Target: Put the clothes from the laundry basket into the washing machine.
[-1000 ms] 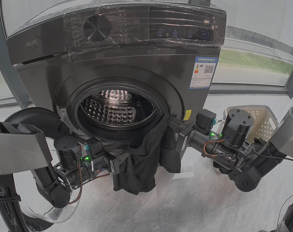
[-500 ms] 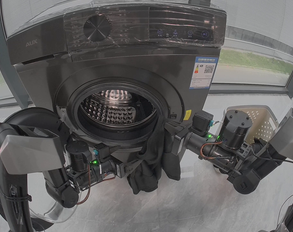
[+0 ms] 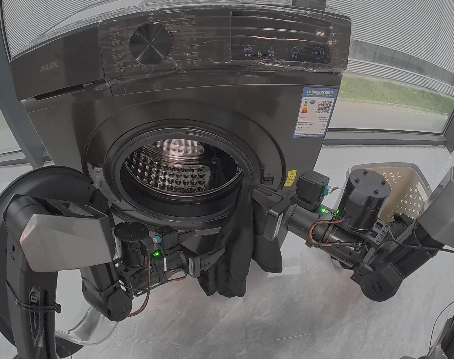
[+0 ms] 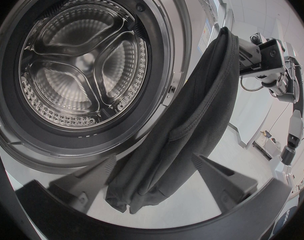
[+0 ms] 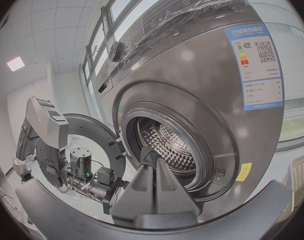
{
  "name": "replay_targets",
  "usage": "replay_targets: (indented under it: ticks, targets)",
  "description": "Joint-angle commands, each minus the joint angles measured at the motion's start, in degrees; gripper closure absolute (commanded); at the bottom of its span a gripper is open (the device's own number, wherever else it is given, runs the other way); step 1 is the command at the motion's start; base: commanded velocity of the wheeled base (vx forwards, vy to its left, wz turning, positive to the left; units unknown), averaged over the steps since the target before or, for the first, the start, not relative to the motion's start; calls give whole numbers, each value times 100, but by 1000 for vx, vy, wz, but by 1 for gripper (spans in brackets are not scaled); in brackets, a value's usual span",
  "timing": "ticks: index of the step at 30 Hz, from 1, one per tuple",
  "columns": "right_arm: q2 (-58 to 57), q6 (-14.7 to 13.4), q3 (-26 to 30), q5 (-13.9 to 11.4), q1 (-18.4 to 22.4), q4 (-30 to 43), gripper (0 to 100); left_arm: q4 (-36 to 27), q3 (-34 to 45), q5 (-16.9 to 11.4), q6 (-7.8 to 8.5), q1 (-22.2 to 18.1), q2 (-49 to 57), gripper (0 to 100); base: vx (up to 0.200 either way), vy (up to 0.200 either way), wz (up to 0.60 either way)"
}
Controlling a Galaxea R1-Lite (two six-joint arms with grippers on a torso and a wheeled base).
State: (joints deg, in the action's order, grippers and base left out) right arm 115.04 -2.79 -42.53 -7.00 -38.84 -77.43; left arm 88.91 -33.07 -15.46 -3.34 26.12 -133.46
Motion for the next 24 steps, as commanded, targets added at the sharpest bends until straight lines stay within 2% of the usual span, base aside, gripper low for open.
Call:
replay_targets:
  ticks: [1, 15, 16, 21, 24]
  targets:
    - [1, -11, -1, -3, -18, -17, 100, 4, -129, -19, -18, 15, -154, 100, 0, 0, 0]
    - [-87, -2, 8, 14, -98, 18, 100, 4, -261, -19, -26, -2, -409, 100, 0, 0, 0]
    - [-87, -2, 8, 14, -98, 35, 100, 4, -261, -27, -26, -11, -400, 0, 0, 0, 0]
    - [-87, -2, 8, 14, -98, 35, 100, 4, -226, -45, -44, -20, -365, 0, 0, 0, 0]
    - [-87, -2, 8, 23, -106, 44, 100, 4, -191, -212, -18, -11, -391, 0, 0, 0, 0]
